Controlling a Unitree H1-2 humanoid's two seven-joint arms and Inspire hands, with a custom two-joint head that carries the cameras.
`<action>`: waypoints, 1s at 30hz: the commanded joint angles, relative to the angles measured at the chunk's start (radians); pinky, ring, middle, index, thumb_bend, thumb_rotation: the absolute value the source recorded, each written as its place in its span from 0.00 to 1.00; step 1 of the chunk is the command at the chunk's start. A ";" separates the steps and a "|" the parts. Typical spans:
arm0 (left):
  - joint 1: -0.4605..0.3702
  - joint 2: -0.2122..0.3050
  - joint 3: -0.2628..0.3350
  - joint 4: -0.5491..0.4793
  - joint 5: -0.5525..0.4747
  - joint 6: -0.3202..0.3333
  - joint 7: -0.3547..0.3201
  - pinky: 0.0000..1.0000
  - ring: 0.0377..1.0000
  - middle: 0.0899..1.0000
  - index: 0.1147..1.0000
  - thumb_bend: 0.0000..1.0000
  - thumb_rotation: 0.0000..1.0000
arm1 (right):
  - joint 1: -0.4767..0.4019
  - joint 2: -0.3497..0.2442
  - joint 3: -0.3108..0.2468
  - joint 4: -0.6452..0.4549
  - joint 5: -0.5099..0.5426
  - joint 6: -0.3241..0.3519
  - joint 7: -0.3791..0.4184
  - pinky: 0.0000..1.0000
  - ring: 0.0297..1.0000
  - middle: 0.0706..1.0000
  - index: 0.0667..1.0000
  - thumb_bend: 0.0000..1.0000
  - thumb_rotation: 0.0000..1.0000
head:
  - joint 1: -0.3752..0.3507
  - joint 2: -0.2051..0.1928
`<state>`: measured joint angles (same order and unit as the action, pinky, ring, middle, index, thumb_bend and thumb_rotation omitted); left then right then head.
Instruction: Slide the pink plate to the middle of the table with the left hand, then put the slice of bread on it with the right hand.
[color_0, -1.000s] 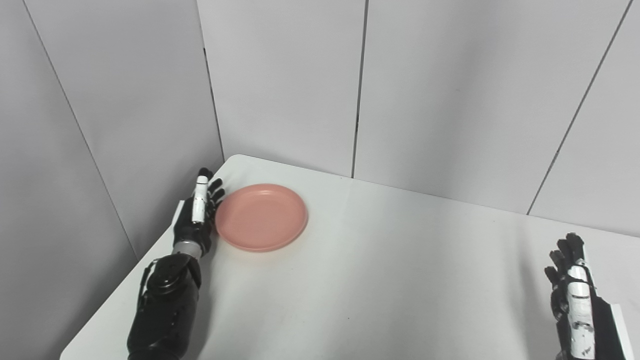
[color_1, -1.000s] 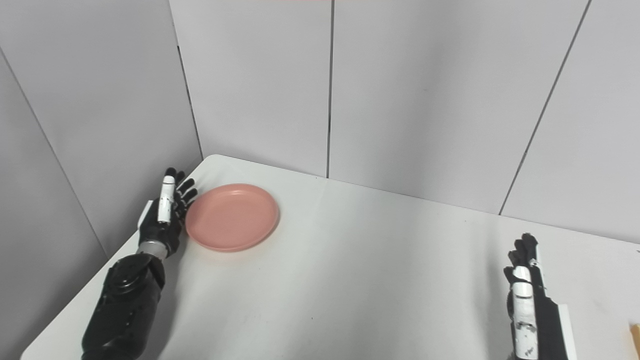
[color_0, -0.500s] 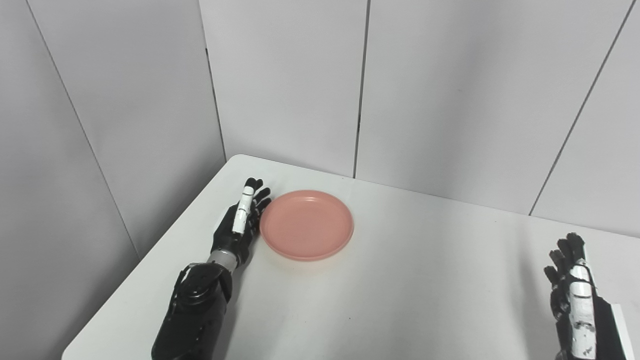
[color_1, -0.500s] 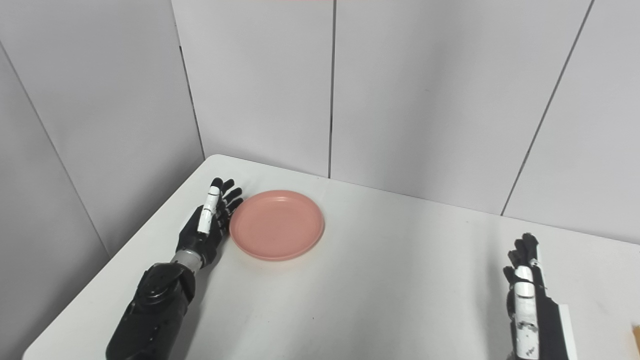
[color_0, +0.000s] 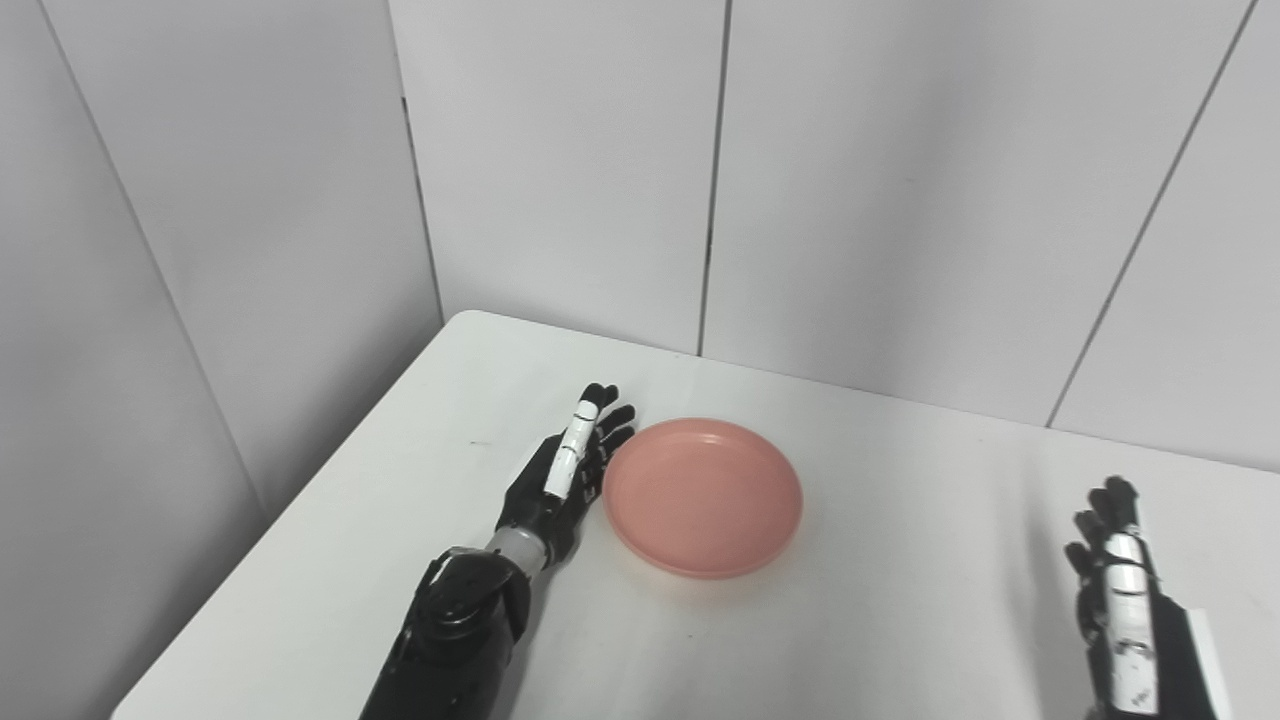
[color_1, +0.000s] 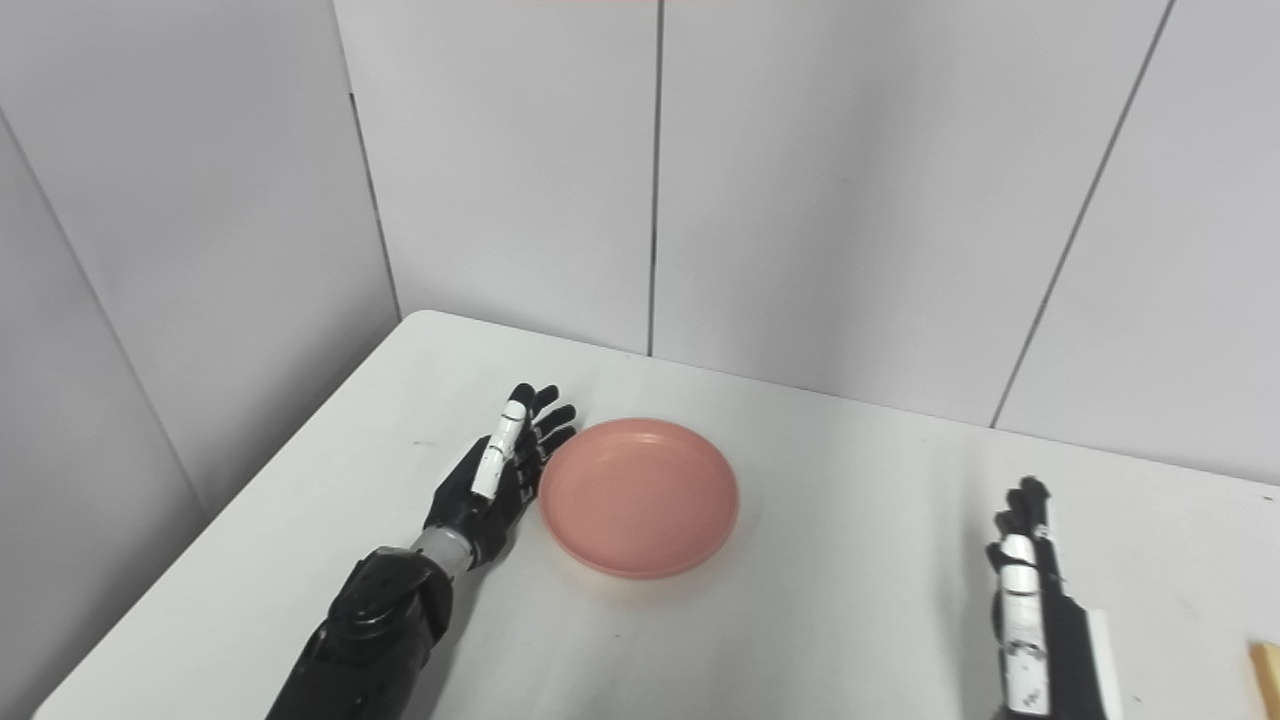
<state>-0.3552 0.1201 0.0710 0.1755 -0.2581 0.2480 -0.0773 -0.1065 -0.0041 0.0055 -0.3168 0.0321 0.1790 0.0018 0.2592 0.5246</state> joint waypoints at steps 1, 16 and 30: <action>-0.036 -0.022 -0.033 0.010 -0.003 0.004 -0.047 0.97 0.96 0.95 0.95 0.73 0.97 | -0.016 0.013 0.007 -0.011 -0.002 -0.068 0.000 1.00 0.99 1.00 1.00 0.27 1.00 | -0.024 0.005; -0.051 -0.114 -0.140 0.032 -0.019 0.001 -0.150 0.95 0.96 0.96 0.96 0.70 0.98 | -0.010 0.045 0.038 0.007 -0.064 -0.088 -0.024 0.99 0.98 1.00 1.00 0.34 1.00 | -0.171 0.032; -0.005 -0.175 -0.157 -0.059 -0.040 0.037 -0.167 0.96 0.97 0.97 0.97 0.72 1.00 | -0.005 0.057 0.049 -0.001 -0.109 -0.077 -0.032 0.96 0.97 0.98 0.99 0.36 1.00 | -0.225 0.051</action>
<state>-0.3410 -0.0534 -0.0917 0.1549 -0.2851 0.2879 -0.2303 -0.0936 0.0385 0.0522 -0.2912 -0.0828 0.1450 -0.0228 0.0338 0.5737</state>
